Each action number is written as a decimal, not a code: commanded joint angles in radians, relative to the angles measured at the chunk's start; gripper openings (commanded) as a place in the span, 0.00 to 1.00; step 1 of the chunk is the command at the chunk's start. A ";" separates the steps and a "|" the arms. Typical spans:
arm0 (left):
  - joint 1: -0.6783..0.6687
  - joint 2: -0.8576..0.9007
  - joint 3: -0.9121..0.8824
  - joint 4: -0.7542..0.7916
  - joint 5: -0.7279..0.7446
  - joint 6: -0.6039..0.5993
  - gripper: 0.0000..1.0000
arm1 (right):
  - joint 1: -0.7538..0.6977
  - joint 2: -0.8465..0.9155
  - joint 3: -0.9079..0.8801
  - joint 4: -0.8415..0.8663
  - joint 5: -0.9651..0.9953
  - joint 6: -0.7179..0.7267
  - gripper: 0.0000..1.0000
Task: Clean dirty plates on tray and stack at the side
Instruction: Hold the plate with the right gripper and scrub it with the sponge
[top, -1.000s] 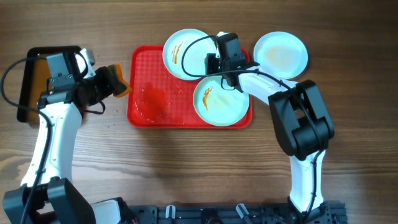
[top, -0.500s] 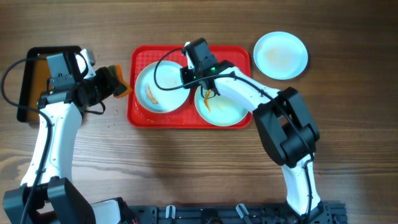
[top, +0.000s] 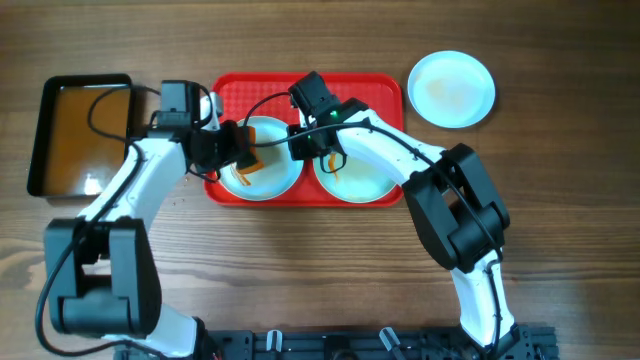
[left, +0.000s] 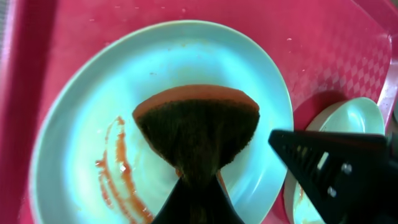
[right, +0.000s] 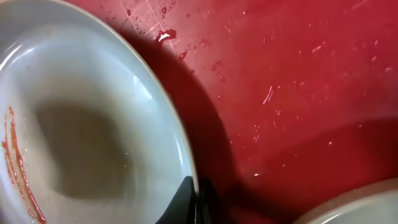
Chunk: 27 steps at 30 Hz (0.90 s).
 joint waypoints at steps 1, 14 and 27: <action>-0.045 0.050 -0.001 0.020 0.013 -0.030 0.04 | 0.002 0.020 0.004 -0.014 -0.010 0.143 0.05; -0.102 0.171 0.000 -0.018 -0.605 -0.051 0.04 | 0.003 0.020 0.004 -0.025 0.045 0.175 0.04; -0.119 -0.002 0.052 0.008 -0.464 -0.034 0.04 | 0.003 0.020 0.004 -0.017 0.060 0.177 0.04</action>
